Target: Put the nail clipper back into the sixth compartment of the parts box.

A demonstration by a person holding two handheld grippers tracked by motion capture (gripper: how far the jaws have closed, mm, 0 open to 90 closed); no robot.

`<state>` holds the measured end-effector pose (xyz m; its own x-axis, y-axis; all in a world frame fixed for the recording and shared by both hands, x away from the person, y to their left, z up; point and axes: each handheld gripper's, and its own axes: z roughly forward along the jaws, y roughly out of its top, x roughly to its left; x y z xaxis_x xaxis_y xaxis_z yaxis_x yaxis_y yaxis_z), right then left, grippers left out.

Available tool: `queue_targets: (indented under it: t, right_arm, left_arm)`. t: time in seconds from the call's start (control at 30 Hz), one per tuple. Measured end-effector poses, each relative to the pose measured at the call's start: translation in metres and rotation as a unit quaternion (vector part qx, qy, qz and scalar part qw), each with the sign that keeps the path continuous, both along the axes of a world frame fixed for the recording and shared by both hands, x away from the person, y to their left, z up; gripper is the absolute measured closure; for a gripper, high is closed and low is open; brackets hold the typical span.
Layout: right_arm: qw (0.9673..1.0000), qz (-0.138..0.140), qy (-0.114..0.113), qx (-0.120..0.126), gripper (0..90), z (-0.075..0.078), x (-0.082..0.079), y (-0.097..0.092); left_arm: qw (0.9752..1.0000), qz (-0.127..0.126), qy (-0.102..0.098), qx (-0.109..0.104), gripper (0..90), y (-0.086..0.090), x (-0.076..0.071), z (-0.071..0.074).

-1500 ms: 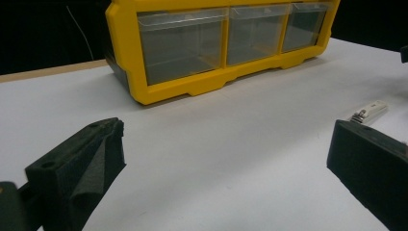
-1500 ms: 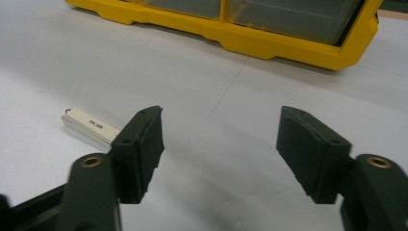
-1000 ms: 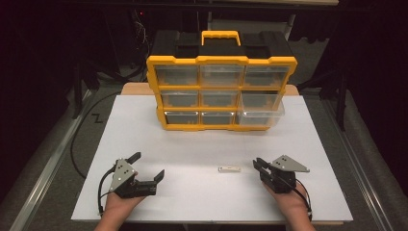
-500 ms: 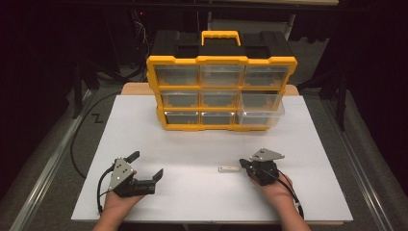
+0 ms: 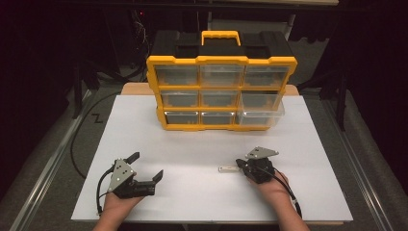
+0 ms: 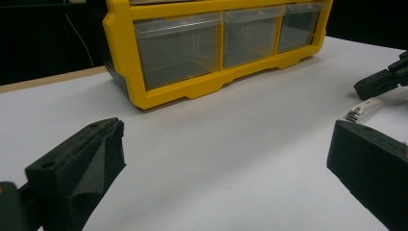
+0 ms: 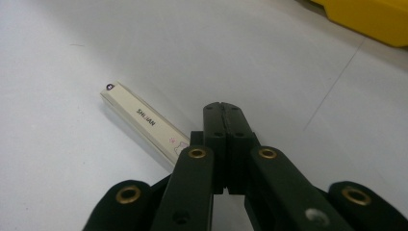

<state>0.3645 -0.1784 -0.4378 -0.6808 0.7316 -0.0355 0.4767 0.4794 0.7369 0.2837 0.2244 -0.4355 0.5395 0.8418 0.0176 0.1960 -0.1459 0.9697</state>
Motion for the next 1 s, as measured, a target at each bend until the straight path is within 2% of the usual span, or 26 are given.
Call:
queue_targets:
  t: [0.3, 0.5, 0.67, 0.77, 1.0]
  right_arm:
    - [0.9999, 0.013, 0.006, -0.007, 90.0, 0.001, -0.007, 0.002]
    - [0.9995, 0.024, -0.004, -0.018, 90.0, 0.002, -0.015, 0.003]
    - [0.9993, 0.031, -0.003, -0.02, 90.0, 0.002, -0.021, 0.004]
    - [0.9987, 0.037, -0.012, -0.033, 90.0, 0.001, -0.025, 0.006]
    - [0.9983, 0.048, -0.009, -0.031, 90.0, 0.002, -0.031, 0.007]
  left_arm:
    - [1.0, 0.001, -0.001, 0.0, 0.3, 0.0, 0.001, 0.0]
    - [1.0, 0.001, -0.002, -0.001, 0.3, 0.0, 0.001, 0.0]
    - [1.0, 0.0, -0.002, -0.001, 0.3, 0.0, 0.001, 0.0]
    - [1.0, 0.0, -0.003, -0.004, 0.3, 0.001, 0.001, 0.001]
    - [1.0, 0.0, -0.003, -0.004, 0.3, 0.001, 0.002, 0.001]
